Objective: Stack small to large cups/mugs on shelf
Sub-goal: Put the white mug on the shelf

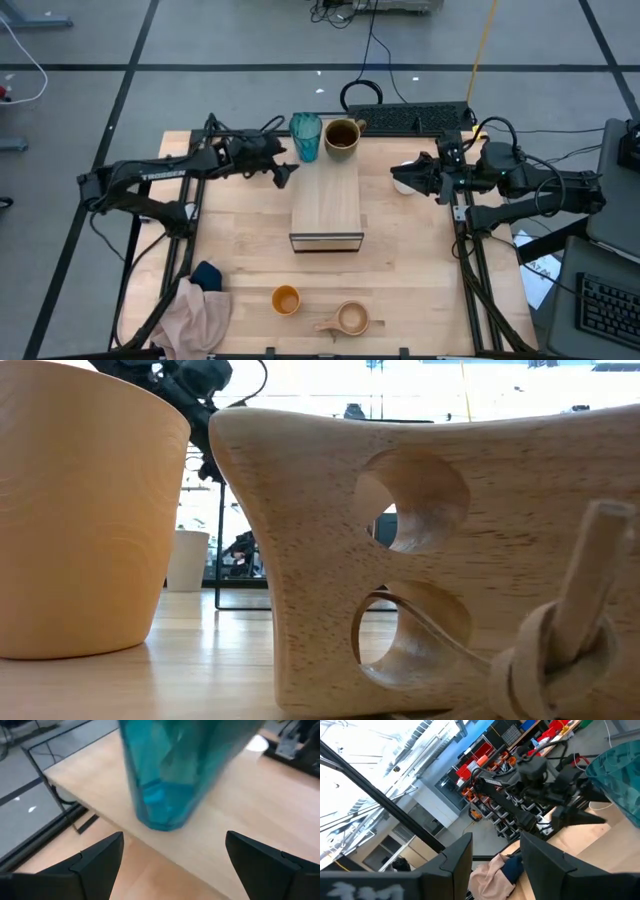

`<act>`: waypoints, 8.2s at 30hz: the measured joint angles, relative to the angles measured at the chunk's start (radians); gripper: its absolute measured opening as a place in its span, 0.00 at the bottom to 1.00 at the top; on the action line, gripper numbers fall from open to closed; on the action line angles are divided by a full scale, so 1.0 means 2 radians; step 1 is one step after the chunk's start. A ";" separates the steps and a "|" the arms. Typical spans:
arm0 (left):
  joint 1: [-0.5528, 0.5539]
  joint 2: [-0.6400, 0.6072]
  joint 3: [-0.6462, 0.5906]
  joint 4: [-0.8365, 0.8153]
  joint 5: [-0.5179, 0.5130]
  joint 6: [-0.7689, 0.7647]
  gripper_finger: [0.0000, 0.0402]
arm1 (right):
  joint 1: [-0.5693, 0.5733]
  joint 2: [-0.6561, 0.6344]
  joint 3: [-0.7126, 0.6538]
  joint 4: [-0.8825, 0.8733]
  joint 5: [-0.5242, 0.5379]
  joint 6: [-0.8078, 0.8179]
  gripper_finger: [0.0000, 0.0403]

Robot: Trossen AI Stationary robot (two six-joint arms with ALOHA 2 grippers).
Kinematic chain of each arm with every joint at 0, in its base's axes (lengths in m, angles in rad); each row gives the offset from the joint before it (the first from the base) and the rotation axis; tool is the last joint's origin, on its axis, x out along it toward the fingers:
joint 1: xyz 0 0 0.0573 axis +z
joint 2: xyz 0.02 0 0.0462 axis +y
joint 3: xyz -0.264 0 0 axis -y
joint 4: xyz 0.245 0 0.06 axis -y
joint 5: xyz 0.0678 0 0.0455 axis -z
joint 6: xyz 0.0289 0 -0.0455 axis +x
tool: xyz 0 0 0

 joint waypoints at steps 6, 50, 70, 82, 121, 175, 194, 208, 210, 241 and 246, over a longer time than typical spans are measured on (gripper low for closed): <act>-0.022 -0.044 0.000 -0.094 0.000 -0.019 0.87 | 0.000 -0.002 0.000 -0.003 0.000 -0.008 0.39; -0.227 -0.277 0.002 -0.096 0.077 -0.323 0.87 | -0.084 0.022 0.000 -0.421 -0.046 -0.120 0.39; -0.235 -0.278 0.002 -0.095 0.058 -0.342 0.87 | -0.229 0.170 0.051 -0.611 -0.035 -0.422 0.39; -0.235 -0.278 0.002 -0.095 0.045 -0.341 0.87 | -0.235 0.239 0.051 -0.574 -0.035 -0.523 0.39; -0.235 -0.275 0.002 -0.095 0.036 -0.353 0.87 | -0.326 0.305 -0.010 -0.521 -0.013 -0.581 0.02; -0.236 -0.264 0.001 -0.101 0.040 -0.316 0.87 | 0.012 0.484 0.596 -0.744 -0.004 -0.366 0.00; -0.236 -0.257 0.001 -0.097 0.063 -0.391 0.87 | 0.059 0.432 0.653 -0.413 -0.229 -0.298 0.00; -0.289 -0.158 0.002 0.174 0.157 -0.514 0.87 | 0.111 0.434 0.576 -0.199 -0.330 -0.277 0.00; -0.303 -0.141 0.002 0.204 0.171 -0.536 0.87 | 0.110 0.434 0.564 -0.165 -0.336 -0.270 0.00; -0.392 -0.059 0.002 0.366 0.123 -0.603 0.39 | 0.089 0.462 0.445 0.057 -0.381 -0.160 0.00; -0.404 -0.059 0.002 0.365 0.123 -0.610 0.43 | 0.078 0.467 0.445 0.065 -0.395 -0.160 0.00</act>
